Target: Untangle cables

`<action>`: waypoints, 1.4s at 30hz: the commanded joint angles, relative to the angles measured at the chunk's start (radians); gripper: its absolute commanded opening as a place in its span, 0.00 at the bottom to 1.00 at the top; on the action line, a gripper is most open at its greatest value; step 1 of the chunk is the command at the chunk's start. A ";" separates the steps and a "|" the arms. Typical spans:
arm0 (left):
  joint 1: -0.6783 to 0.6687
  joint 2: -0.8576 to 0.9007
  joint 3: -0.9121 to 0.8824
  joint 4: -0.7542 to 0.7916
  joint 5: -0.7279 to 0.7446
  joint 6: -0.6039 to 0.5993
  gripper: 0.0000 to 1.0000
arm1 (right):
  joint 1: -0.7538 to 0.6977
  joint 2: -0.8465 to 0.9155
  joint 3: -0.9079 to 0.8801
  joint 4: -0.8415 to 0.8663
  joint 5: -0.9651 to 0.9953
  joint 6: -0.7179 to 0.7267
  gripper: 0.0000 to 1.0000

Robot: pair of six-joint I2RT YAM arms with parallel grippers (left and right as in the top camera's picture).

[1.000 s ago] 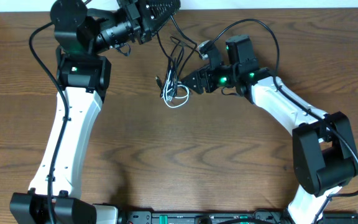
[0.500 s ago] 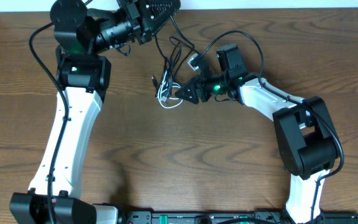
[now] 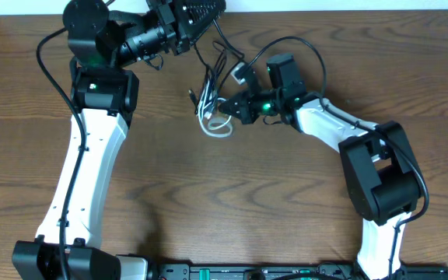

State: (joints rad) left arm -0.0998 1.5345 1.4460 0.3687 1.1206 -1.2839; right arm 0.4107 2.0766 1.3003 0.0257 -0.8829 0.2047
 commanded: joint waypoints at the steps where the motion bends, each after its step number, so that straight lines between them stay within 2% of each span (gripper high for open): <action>1: 0.012 -0.003 0.011 -0.059 -0.002 0.216 0.07 | -0.090 -0.073 0.014 -0.054 0.018 0.090 0.02; 4: 0.034 -0.003 0.011 -0.272 -0.087 0.341 0.07 | -0.158 -0.158 0.014 -0.153 0.021 0.054 0.02; 8: 0.071 -0.003 0.011 -0.614 -0.310 0.531 0.07 | -0.242 -0.283 0.014 -0.278 0.055 0.026 0.01; 11: 0.082 -0.003 0.011 -0.792 -0.499 0.655 0.07 | -0.297 -0.360 0.014 -0.348 0.067 0.026 0.01; 14: 0.082 -0.003 0.011 -0.901 -0.650 0.715 0.07 | -0.347 -0.420 0.014 -0.398 0.079 0.026 0.01; 17: 0.082 -0.003 0.011 -0.949 -0.724 0.759 0.08 | -0.382 -0.466 0.014 -0.445 0.126 0.026 0.01; 22: 0.082 -0.003 0.009 -0.979 -0.739 0.805 0.07 | -0.380 -0.475 0.013 -0.517 0.183 -0.002 0.01; 23: 0.082 -0.003 0.003 -0.983 -0.750 0.805 0.07 | -0.365 -0.466 0.013 -0.533 0.191 -0.008 0.04; 26: 0.082 -0.002 -0.018 -1.000 -0.804 0.805 0.07 | -0.318 -0.433 0.013 -0.560 0.227 -0.011 0.26; 27: 0.082 0.002 -0.029 -1.025 -0.855 0.805 0.08 | -0.282 -0.405 0.013 -0.565 0.258 -0.011 0.38; 31: 0.082 0.026 -0.035 -1.094 -0.955 0.805 0.07 | -0.200 -0.333 0.013 -0.566 0.403 0.016 0.47; 37: 0.082 0.056 -0.035 -1.138 -1.018 0.805 0.07 | -0.121 -0.191 0.013 -0.525 0.557 0.015 0.48; 42: 0.082 0.063 -0.035 -1.140 -1.019 0.805 0.07 | -0.076 -0.082 0.013 -0.425 0.571 0.000 0.46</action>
State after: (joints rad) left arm -0.0212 1.5909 1.4178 -0.7650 0.1387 -0.4957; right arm 0.3050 1.9450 1.3071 -0.4370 -0.3649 0.2119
